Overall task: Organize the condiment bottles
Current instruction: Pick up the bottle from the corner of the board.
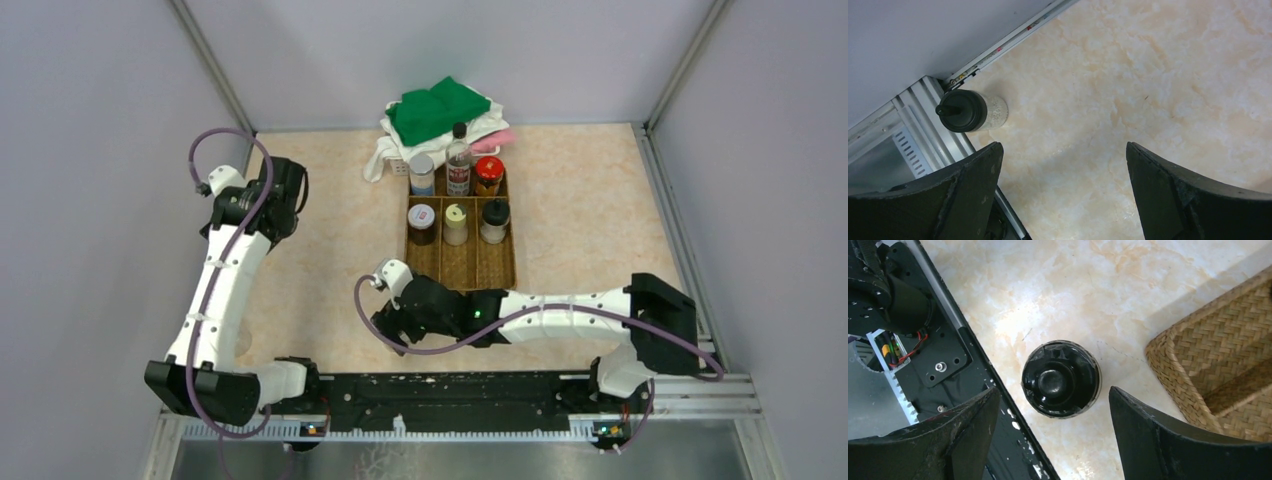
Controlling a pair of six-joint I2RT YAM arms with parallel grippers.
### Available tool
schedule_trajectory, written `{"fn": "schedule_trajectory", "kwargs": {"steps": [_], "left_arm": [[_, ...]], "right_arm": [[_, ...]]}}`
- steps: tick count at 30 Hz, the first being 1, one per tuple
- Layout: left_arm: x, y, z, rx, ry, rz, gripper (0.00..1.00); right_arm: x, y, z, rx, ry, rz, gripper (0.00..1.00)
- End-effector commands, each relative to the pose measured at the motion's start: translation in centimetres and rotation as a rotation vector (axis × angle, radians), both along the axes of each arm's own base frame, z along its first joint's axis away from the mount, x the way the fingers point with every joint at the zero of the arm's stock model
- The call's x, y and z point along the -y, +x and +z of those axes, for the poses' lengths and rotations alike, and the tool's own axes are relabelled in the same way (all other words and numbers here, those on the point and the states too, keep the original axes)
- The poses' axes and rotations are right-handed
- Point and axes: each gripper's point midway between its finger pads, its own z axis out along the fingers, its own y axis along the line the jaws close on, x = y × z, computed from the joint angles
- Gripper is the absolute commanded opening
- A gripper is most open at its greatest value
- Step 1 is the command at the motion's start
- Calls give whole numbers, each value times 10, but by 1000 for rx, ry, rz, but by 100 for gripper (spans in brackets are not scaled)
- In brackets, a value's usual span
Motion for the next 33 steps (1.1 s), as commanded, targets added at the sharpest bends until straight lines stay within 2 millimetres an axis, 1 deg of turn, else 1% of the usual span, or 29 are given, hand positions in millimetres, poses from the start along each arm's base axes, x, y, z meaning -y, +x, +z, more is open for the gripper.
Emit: {"fn": "schedule_trajectory", "kwargs": {"steps": [1, 6, 14, 22, 24, 29, 33], "left_arm": [[-5, -5, -5, -22, -8, 44, 99], [-8, -4, -8, -32, -2, 56, 99], [-5, 3, -16, -39, -15, 32, 99], [-3, 8, -18, -38, -20, 8, 99], [-4, 8, -18, -39, -16, 11, 99], [-5, 8, -19, -39, -14, 11, 99], [-3, 10, -22, -41, -22, 2, 99]], "right_arm": [[-28, -7, 20, 6, 76, 55, 79], [-37, -11, 9, -7, 62, 73, 80], [-48, -12, -12, -31, 38, 80, 79], [-50, -3, -28, -13, 10, 33, 79], [-50, 1, -31, -4, 4, 17, 76], [-47, 7, -32, 17, -6, -21, 53], [-43, 13, -27, 37, -1, -55, 47]]}}
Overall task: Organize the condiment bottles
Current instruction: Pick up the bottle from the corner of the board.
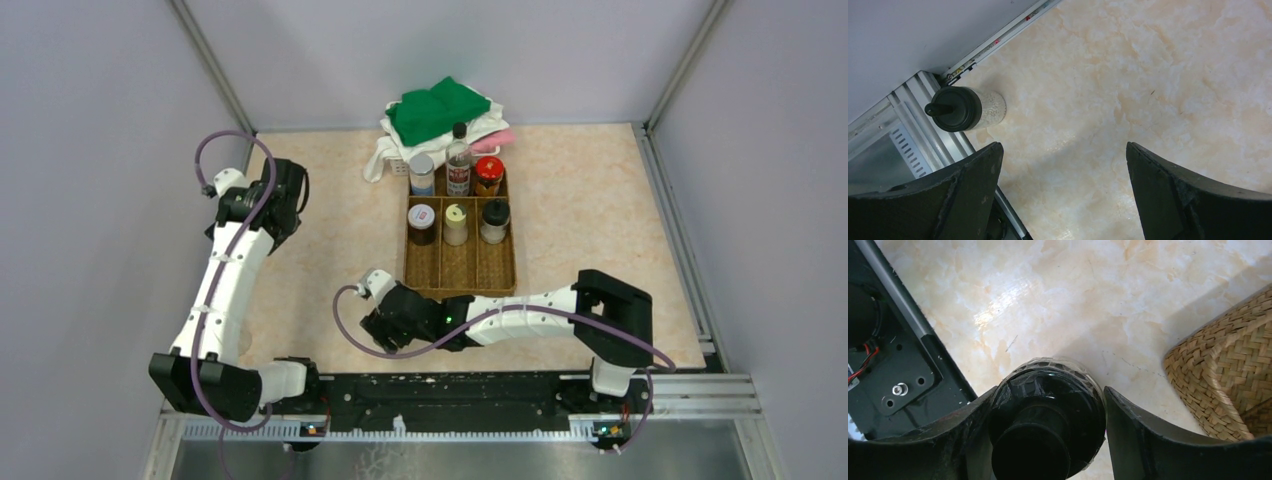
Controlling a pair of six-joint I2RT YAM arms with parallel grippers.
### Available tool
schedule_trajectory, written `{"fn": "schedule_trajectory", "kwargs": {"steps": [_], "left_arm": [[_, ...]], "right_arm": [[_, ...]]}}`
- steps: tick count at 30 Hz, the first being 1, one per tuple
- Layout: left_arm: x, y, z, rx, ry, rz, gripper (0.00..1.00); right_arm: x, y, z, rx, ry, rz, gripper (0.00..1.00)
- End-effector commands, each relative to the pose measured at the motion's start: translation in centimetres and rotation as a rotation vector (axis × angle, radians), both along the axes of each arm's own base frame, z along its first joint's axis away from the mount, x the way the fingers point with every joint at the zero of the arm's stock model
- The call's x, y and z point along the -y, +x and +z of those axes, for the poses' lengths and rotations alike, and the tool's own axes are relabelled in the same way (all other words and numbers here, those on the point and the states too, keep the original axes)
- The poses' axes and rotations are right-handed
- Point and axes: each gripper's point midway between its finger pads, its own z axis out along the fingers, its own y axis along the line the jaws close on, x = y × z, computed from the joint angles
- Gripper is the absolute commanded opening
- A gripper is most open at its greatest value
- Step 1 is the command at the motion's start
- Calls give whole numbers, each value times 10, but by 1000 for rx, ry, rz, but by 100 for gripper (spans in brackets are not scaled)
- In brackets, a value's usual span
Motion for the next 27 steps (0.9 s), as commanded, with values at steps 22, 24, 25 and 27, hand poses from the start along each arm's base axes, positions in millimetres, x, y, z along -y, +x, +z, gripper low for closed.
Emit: {"fn": "schedule_trajectory", "kwargs": {"steps": [22, 24, 25, 27], "left_arm": [[92, 67, -2, 168, -179, -785, 99], [103, 67, 1, 188, -196, -857, 99], [105, 67, 0, 189, -202, -872, 99], [110, 67, -2, 179, -215, -902, 99]], "right_arm": [[41, 62, 162, 287, 161, -317, 37], [56, 71, 165, 299, 139, -377, 36], [66, 77, 165, 303, 124, -413, 36], [88, 88, 164, 306, 101, -484, 35]]}}
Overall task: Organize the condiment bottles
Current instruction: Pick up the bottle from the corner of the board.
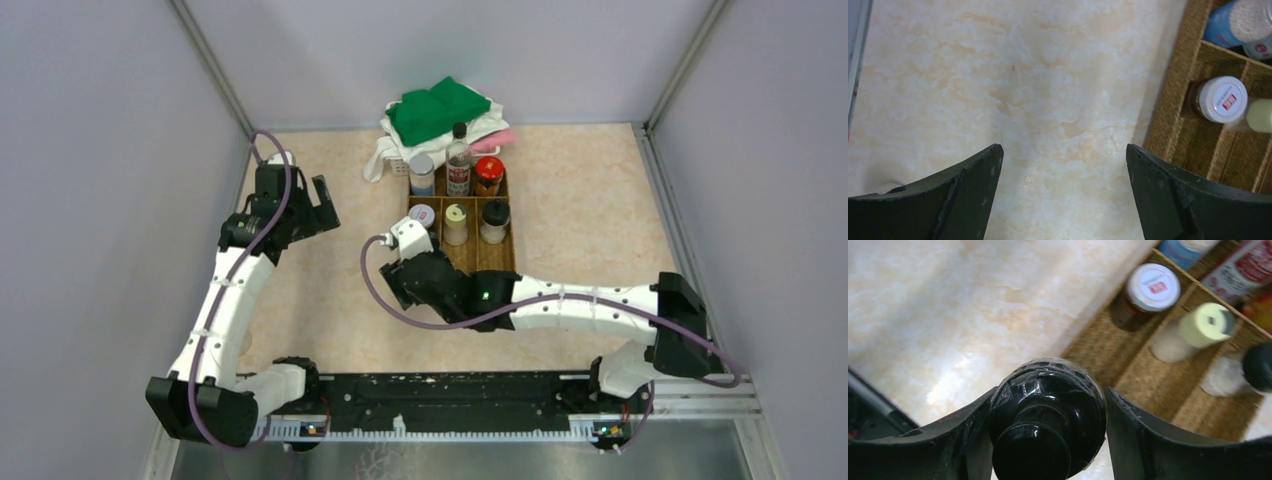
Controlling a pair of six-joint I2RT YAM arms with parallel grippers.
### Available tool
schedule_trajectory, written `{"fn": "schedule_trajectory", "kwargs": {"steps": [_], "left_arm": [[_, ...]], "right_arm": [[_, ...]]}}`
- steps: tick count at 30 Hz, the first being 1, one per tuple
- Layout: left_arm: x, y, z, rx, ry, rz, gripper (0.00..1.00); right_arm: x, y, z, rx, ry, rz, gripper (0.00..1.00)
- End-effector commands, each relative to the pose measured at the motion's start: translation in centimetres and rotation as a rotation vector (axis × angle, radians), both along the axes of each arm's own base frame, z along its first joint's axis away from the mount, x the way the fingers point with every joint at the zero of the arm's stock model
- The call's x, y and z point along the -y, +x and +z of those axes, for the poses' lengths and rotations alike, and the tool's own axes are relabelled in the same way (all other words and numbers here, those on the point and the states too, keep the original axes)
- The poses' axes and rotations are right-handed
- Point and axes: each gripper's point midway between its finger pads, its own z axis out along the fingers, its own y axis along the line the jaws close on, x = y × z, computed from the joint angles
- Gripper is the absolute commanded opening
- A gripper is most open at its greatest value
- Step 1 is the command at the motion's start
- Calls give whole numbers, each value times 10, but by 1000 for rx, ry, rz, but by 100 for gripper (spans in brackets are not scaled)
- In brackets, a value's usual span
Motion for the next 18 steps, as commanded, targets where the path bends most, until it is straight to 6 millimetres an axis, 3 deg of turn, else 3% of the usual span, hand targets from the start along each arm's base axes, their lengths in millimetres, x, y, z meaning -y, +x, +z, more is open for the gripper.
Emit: {"fn": "schedule_trajectory", "kwargs": {"steps": [1, 6, 10, 14, 18], "left_arm": [[26, 9, 10, 61, -38, -201, 99], [40, 8, -2, 23, -81, -271, 99], [45, 8, -9, 1, -97, -297, 99], [49, 9, -15, -25, -109, -314, 99], [54, 8, -16, -33, -129, -335, 99]], "right_arm": [[54, 34, 34, 39, 38, -218, 35], [117, 56, 24, 11, 53, -364, 33], [155, 68, 14, 3, 47, -435, 33], [174, 76, 7, -8, 48, -463, 33], [179, 79, 1, -19, 53, -470, 33]]}}
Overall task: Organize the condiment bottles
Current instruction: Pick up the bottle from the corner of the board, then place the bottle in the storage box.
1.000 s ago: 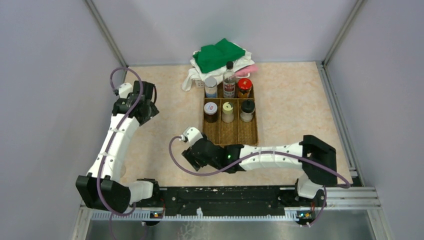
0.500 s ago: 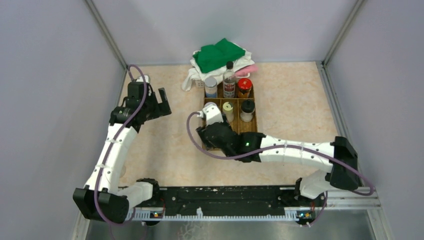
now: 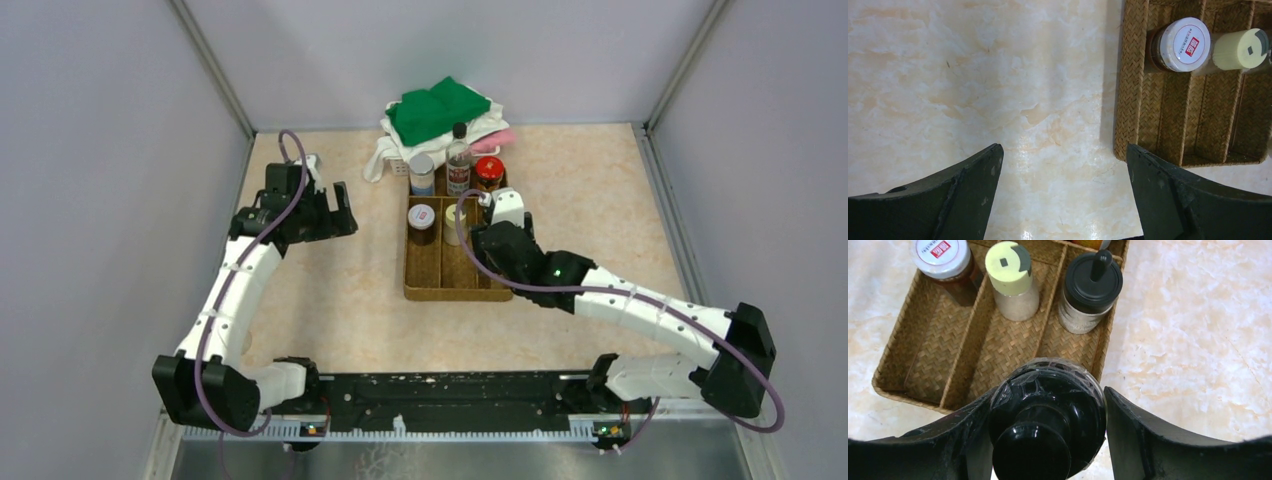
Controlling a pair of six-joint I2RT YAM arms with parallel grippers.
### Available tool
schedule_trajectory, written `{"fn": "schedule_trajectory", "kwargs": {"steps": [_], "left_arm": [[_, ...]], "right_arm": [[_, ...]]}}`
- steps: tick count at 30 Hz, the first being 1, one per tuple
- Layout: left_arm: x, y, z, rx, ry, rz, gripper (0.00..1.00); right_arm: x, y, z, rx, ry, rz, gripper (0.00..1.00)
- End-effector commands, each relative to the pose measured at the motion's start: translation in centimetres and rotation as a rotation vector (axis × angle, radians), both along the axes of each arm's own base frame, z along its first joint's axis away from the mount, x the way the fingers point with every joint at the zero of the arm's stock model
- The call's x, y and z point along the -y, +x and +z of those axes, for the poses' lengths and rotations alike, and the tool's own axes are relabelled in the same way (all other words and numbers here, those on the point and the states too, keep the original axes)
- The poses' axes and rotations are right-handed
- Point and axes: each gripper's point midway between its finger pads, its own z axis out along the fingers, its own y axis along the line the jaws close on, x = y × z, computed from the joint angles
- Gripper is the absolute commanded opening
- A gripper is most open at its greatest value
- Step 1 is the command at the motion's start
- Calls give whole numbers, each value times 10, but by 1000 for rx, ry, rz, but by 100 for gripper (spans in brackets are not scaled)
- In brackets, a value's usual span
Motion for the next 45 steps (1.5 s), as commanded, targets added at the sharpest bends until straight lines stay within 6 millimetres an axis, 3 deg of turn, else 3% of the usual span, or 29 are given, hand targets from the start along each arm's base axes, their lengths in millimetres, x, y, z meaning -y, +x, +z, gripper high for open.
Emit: {"fn": "schedule_trajectory", "kwargs": {"steps": [1, 7, 11, 22, 29, 39, 41, 44, 45], "left_arm": [[11, 4, 5, 26, -37, -60, 99], [35, 1, 15, 93, -110, -181, 99], [38, 1, 7, 72, -116, -187, 99], [37, 2, 7, 72, -103, -179, 99], [38, 3, 7, 70, -108, -177, 99], [28, 3, 6, 74, -72, -133, 99], [20, 6, 4, 78, -44, -92, 99], [12, 8, -5, 47, -19, -37, 99], [12, 8, -10, 30, -19, -25, 99]], "right_arm": [[-3, 6, 13, 33, 80, -3, 33], [-9, 9, 11, 28, 93, 8, 33], [-7, 15, 4, 21, 83, -1, 33], [12, 33, -39, -23, 127, -65, 32], [3, 36, -63, -46, 155, -36, 32], [-3, 39, -82, -82, 136, -33, 34], [-2, 38, -83, -83, 135, -36, 36], [-2, 37, -84, -92, 129, -32, 62], [-1, 36, -84, -94, 126, -31, 66]]}}
